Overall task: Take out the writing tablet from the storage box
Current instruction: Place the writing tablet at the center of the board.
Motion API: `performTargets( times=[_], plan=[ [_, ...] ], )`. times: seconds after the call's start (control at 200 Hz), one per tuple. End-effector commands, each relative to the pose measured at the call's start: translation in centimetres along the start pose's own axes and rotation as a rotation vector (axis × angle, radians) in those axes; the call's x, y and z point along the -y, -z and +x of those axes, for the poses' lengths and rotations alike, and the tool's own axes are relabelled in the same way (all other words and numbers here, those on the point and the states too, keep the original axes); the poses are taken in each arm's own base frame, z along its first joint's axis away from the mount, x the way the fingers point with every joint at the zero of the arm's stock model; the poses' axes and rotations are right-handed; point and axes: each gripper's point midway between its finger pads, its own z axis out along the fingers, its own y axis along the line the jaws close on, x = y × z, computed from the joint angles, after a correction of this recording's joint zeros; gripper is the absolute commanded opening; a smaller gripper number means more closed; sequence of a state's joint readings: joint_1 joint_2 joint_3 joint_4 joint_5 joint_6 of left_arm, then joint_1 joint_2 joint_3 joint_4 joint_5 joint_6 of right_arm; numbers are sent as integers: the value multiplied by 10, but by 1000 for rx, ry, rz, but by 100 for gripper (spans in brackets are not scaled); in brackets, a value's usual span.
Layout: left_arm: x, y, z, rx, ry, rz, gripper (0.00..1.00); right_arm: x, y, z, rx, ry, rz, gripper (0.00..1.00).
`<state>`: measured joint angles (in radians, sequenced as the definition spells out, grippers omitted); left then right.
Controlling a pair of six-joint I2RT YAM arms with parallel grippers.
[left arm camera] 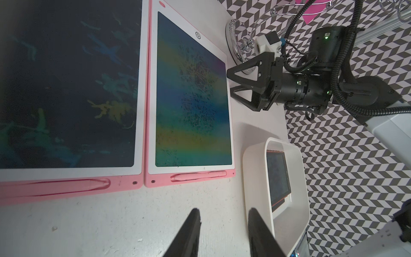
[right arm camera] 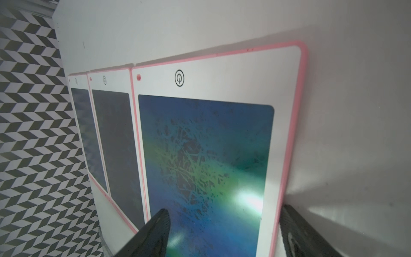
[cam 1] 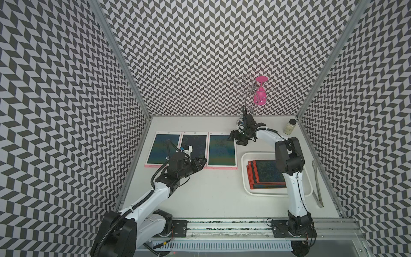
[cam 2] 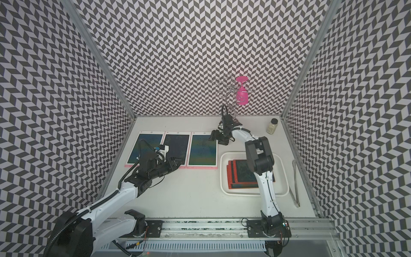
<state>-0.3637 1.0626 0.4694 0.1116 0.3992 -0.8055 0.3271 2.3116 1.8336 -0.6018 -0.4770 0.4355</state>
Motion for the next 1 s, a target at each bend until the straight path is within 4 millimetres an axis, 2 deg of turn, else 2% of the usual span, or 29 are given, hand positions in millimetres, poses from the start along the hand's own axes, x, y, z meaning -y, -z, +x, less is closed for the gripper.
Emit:
performTargets(
  times=[0.0,0.095,0.285,0.476,0.621,0.786,0.991],
  plan=[
    [1,0,-3,11,0,14,38,16,4,4,13,-23,91,79],
    [0,0,-2,9,1,11,38,11,12,1,34,-10,99,80],
    [3,-1,-3,6,-2,19,39,-13,46,-16,114,70,95,80],
    [11,-5,-1,-9,-14,33,39,-30,101,-30,247,118,150,79],
    [27,-15,6,-36,-47,41,39,-25,143,-23,334,124,210,78],
    [49,-36,18,-89,-81,64,39,6,180,14,396,73,231,77],
    [76,-65,36,-164,-127,95,41,75,217,75,420,-75,255,77]
  ],
)
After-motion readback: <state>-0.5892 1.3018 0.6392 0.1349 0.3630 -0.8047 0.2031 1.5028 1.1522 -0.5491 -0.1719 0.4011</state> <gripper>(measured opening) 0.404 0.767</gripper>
